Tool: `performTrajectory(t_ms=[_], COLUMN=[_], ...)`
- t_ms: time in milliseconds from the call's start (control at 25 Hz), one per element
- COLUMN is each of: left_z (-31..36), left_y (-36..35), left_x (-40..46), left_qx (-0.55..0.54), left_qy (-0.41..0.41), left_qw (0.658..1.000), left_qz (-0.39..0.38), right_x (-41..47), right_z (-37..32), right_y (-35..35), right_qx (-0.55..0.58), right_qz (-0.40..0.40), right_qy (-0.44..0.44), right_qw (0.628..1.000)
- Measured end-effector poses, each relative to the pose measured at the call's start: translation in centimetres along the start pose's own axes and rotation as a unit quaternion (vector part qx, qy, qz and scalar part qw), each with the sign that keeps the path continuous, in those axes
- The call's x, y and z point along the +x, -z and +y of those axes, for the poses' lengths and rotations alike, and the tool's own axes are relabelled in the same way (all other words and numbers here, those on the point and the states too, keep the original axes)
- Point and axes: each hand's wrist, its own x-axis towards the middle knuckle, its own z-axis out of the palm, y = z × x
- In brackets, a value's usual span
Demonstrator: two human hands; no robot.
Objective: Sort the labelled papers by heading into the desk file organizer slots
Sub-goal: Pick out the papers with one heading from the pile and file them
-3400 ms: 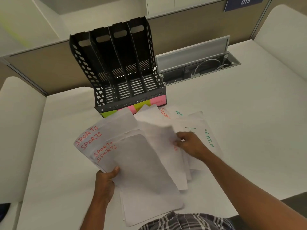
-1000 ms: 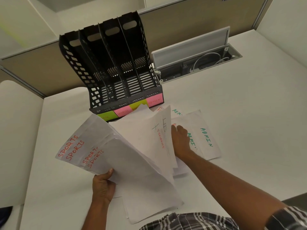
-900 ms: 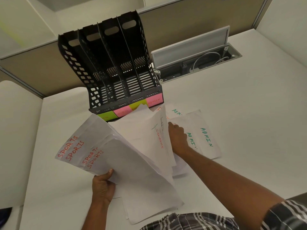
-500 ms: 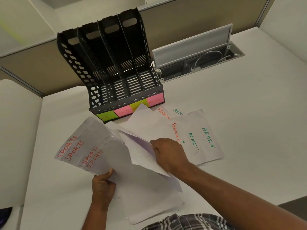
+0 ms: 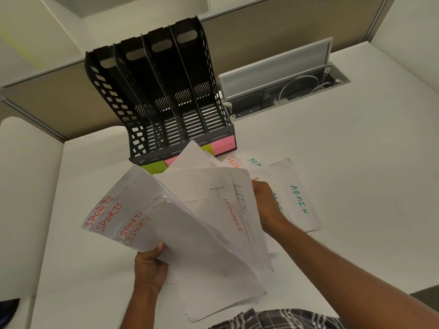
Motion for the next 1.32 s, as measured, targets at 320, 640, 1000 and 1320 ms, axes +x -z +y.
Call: performTrajectory(t_ms=[320, 640, 1000, 1320], left_z=[0.2, 0.2, 0.9, 0.8], left_y=[0.2, -3.4, -3.8, -4.5], left_x=[0.7, -0.4, -0.2, -0.3], left_qx=[0.035, 0.248, 0.181, 0.119], left_qy=[-0.010, -0.032, 0.036, 0.090], left_qw=[0.999, 0.965, 0.974, 0.983], left_qz=[-0.024, -0.075, -0.130, -0.103], right_x=[1.1, 0.3, 4.8, 7.9], right_z=[-3.6, -15.7, -16.8, -2.9], right_y=[4.5, 14.6, 9.2, -5.0], right_qx=[-0.053, -0.245, -0.110, -0.459], right_qz=[0.108, 0.106, -0.320, -0.234], right_qy=[0.126, 0.465, 0.197, 0.176], right_qw=[0.985, 0.844, 0.920, 0.839])
